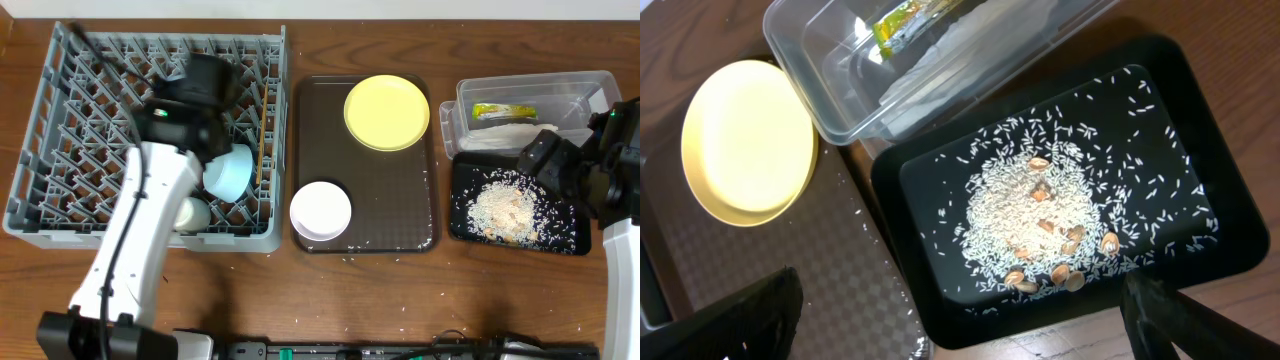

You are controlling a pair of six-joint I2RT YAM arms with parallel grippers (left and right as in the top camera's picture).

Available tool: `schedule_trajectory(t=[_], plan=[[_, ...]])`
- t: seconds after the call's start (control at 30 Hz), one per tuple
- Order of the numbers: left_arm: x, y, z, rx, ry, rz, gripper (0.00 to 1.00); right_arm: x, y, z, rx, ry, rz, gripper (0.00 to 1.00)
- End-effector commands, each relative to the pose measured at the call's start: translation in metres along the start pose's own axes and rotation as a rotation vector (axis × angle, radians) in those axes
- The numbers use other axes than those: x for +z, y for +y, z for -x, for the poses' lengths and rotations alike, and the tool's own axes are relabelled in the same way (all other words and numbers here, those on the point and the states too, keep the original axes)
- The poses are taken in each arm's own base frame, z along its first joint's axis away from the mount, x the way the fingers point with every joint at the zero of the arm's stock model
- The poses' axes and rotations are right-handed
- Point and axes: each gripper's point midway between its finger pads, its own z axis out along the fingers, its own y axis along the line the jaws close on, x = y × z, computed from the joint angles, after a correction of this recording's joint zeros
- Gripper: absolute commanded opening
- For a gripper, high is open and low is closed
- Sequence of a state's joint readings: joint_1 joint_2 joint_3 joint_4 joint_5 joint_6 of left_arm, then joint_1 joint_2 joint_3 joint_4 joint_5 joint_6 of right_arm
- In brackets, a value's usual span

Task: Sort waste into correct bins and load items into the dishwasher

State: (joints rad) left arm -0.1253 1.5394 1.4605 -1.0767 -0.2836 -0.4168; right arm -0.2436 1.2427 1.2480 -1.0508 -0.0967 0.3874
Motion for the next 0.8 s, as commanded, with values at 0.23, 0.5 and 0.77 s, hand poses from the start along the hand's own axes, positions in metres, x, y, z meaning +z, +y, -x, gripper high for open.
schedule_trajectory(t=[0.23,0.5,0.77], plan=[[0.031,-0.051,-0.033,0.183,0.257,-0.481,0.08,-0.002,-0.001,0.002,0.016,-0.009,-0.002,0.99],[0.075,-0.038,-0.052,0.166,0.344,-0.348,0.08,-0.002,-0.001,0.002,0.017,-0.009,-0.002,0.99],[0.051,-0.084,-0.071,0.225,0.387,-0.523,0.08,-0.002,-0.001,0.002,0.017,-0.009,-0.002,0.99]])
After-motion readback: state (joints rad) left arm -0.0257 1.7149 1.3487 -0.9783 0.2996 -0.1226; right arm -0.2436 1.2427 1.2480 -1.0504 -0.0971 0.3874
